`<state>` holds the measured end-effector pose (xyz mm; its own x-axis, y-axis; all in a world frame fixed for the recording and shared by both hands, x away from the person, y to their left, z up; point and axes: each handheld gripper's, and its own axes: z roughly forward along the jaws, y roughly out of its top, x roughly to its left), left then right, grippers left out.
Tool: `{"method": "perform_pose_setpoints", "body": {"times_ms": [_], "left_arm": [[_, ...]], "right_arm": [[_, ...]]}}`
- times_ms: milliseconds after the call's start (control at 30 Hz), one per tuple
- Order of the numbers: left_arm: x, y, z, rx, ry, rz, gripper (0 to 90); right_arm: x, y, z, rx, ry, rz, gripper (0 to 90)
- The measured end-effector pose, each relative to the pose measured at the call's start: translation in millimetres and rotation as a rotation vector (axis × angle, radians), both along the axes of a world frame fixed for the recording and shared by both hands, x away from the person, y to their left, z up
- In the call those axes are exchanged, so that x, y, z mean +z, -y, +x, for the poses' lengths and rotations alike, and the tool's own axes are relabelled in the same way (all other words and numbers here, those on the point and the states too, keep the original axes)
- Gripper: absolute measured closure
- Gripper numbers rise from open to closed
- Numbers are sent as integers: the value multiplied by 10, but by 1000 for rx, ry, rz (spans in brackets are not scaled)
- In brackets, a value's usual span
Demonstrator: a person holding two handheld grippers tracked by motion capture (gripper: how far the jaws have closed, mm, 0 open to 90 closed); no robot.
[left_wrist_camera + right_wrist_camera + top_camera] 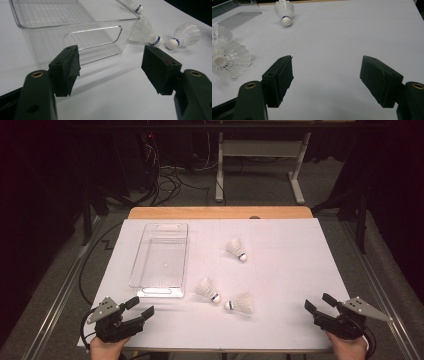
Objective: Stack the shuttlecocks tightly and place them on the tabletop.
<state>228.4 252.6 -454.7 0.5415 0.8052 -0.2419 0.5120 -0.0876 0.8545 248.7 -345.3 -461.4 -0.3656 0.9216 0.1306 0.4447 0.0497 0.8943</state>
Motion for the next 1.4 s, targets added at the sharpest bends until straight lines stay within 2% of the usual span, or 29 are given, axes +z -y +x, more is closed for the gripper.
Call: {"method": "perform_pose_setpoints", "body": {"times_ms": [133,633,767,1233,1400], "left_arm": [[38,48,2,-15,9,-10,324],[61,303,67,-88,2,43,341],[63,363,75,-94,5,66,343],[63,480,114,-115,-10,59,335],[63,542,121,-122,-8,73,335]], "right_arm": [[-1,-1,-1,2,-2,-2,273],[-3,-12,1,6,-1,-7,280],[-4,-12,4,6,-3,-6,280],[-5,-20,3,7,-11,-8,280],[-4,-25,1,9,-13,-11,281]]}}
